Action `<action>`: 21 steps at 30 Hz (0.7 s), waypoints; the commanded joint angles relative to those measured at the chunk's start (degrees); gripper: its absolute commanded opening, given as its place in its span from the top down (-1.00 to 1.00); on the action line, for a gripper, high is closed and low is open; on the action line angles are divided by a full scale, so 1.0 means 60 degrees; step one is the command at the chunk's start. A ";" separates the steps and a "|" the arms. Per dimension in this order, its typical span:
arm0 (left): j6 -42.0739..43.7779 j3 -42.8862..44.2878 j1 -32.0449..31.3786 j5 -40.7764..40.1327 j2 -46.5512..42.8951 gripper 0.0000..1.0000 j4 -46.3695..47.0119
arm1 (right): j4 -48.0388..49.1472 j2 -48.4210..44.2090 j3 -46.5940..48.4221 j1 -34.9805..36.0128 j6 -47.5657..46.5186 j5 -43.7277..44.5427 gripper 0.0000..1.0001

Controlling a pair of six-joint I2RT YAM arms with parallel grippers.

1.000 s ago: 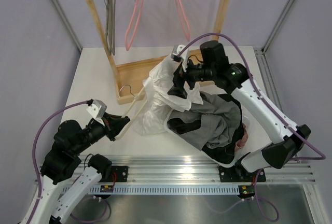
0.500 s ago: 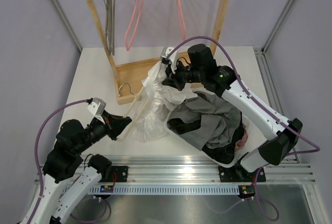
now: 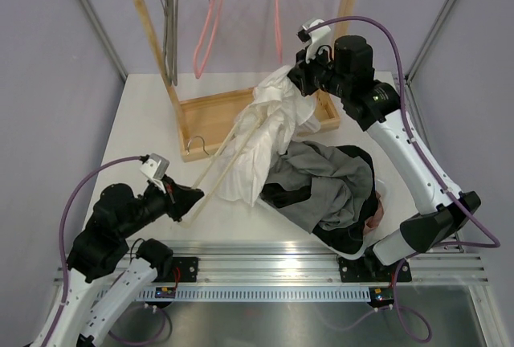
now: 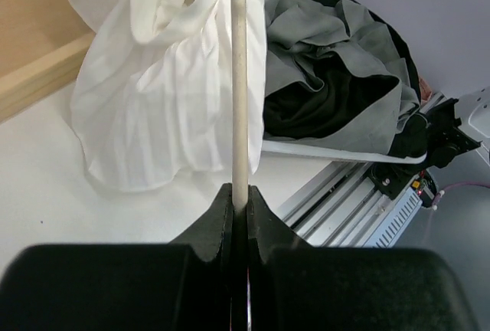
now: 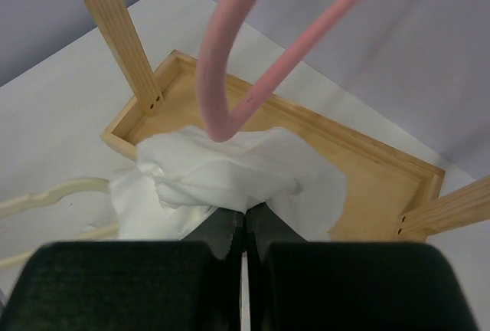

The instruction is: Remove the skirt from the hanger

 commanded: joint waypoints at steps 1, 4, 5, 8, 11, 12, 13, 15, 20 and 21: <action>-0.0206 0.0440 0.0035 0.0339 -0.0263 1.00 -0.0311 | 0.0734 -0.0210 0.0243 0.0049 0.0784 0.0834 1.00; -0.0133 0.0616 0.0035 0.0515 -0.0424 1.00 -0.0838 | 0.0735 -0.0181 0.0111 -0.0024 0.0858 0.0836 1.00; -0.0118 0.0631 0.0035 0.0515 -0.0512 1.00 -0.0955 | 0.0764 -0.0181 0.0038 -0.0038 0.0858 0.0632 1.00; -0.0249 0.0777 0.0035 0.0385 -0.1112 1.00 -0.0767 | 0.0720 -0.0181 -0.0255 -0.0039 0.0887 -0.0334 1.00; -0.0381 0.1084 0.0035 -0.0361 -0.1654 1.00 -0.0562 | 0.0530 -0.0181 -0.0533 -0.0024 0.0668 -0.1812 1.00; -0.0411 0.1128 0.0035 -0.0610 -0.1873 1.00 -0.0489 | 0.0457 -0.0210 -0.0694 0.0020 0.0479 -0.2701 1.00; -0.0454 0.1216 0.0035 -0.1091 -0.1962 1.00 -0.0415 | 0.0413 -0.0254 -0.0797 0.0078 0.0361 -0.3101 1.00; -0.0484 0.1290 0.0035 -0.1577 -0.2080 1.00 -0.0283 | 0.0121 -0.0342 -0.1002 0.0326 -0.0251 -0.3792 1.00; -0.0601 0.1217 0.0035 -0.2458 -0.1920 1.00 0.0097 | -0.0627 -0.0707 -0.1776 0.1556 -0.1775 -0.4992 1.00; -0.0616 0.1173 0.0035 -0.2473 -0.1876 1.00 0.0200 | -0.0686 -0.0737 -0.1924 0.1703 -0.1924 -0.5068 1.00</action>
